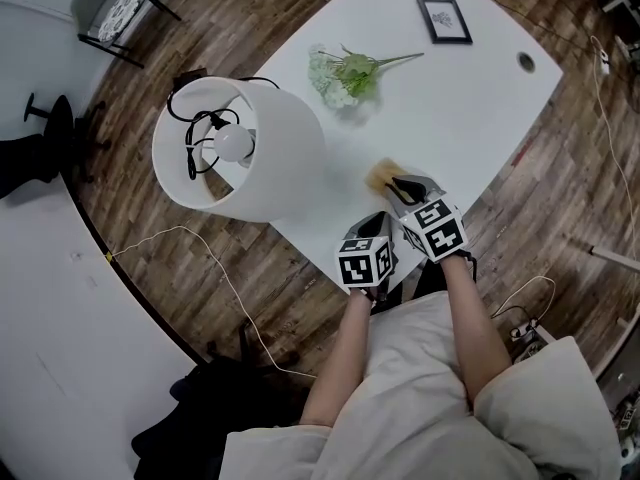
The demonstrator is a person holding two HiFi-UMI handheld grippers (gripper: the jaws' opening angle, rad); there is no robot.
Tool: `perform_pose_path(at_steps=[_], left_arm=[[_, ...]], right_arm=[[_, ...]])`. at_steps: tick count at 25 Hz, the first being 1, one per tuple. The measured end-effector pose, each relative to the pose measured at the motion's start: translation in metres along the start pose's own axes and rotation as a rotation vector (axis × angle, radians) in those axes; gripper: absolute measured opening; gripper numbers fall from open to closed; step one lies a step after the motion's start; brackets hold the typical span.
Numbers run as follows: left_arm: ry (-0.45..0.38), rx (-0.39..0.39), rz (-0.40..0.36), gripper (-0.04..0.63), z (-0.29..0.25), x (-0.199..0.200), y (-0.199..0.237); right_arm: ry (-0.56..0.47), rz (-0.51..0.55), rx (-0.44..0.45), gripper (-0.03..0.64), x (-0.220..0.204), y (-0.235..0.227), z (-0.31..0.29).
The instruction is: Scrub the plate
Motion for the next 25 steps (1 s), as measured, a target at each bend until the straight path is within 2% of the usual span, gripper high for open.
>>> perform_pose_path(at_steps=[7, 16, 25], left_arm=[[-0.024, -0.041, 0.051, 0.002, 0.002, 0.004, 0.003], [-0.013, -0.052, 0.039, 0.001, 0.001, 0.003, 0.002], [-0.016, -0.03, 0.013, 0.0, 0.0, 0.002, 0.002]], right_arm=[[0.009, -0.005, -0.04, 0.069, -0.006, -0.016, 0.008], [0.009, -0.051, -0.075, 0.069, -0.027, -0.028, 0.019], [0.018, -0.069, -0.086, 0.069, -0.051, -0.031, 0.031]])
Point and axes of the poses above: the fingertips, and each gripper's own axes: z backward along the fingers, y to its left, x out of its top, the point moved 1 cm from there along z, backward along the fingers, and after that the axes turned 12 degrees about y, right-handed, at the moved point
